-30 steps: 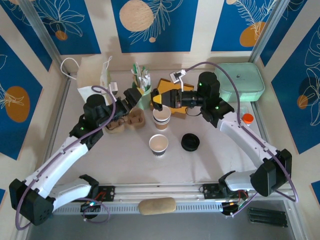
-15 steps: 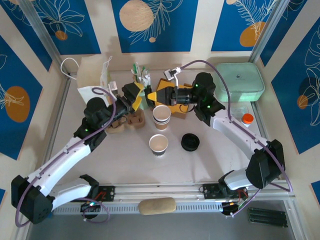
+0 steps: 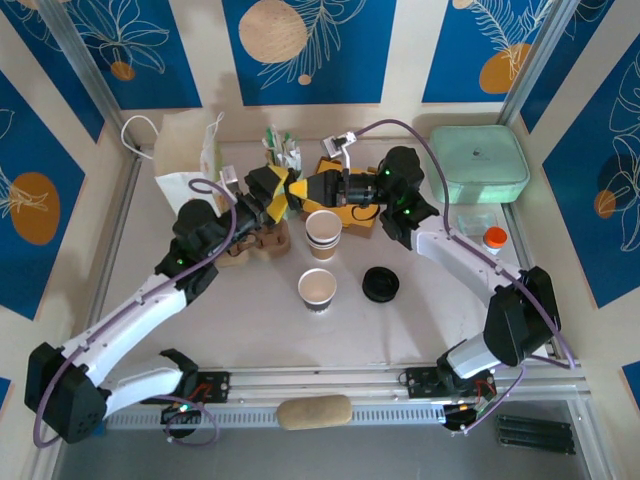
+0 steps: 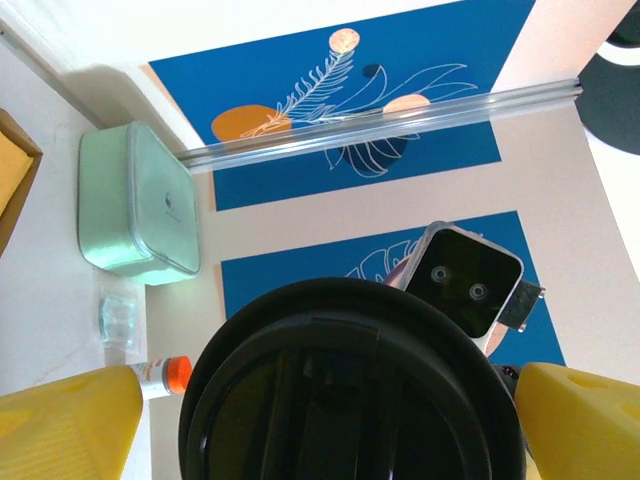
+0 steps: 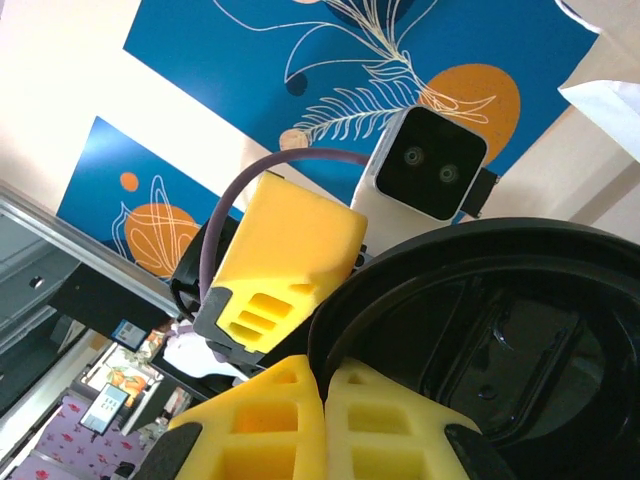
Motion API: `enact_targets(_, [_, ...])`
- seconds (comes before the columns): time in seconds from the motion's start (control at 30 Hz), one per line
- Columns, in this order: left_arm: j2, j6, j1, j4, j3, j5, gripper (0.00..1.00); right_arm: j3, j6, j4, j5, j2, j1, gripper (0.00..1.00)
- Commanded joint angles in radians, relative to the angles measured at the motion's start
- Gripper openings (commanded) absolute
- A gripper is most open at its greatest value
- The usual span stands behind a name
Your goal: Pack the takeout coffee
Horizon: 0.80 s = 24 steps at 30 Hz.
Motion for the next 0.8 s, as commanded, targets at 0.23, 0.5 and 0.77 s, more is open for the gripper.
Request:
enact_targets(0.23, [0.023, -0.053, -0.022, 0.118, -0.016, -0.006, 0.92, 0.005, 0.046, 0.089, 0.021, 0.024, 0.01, 0.0])
enact_targets(0.5, [0.034, -0.068, -0.024, 0.143, -0.03, -0.011, 0.87, 0.003, 0.052, 0.098, 0.02, 0.032, 0.009, 0.0])
enact_targets(0.77, [0.04, -0.077, -0.026, 0.164, -0.037, -0.013, 0.77, -0.009, 0.052, 0.095, 0.022, 0.031, 0.006, 0.0])
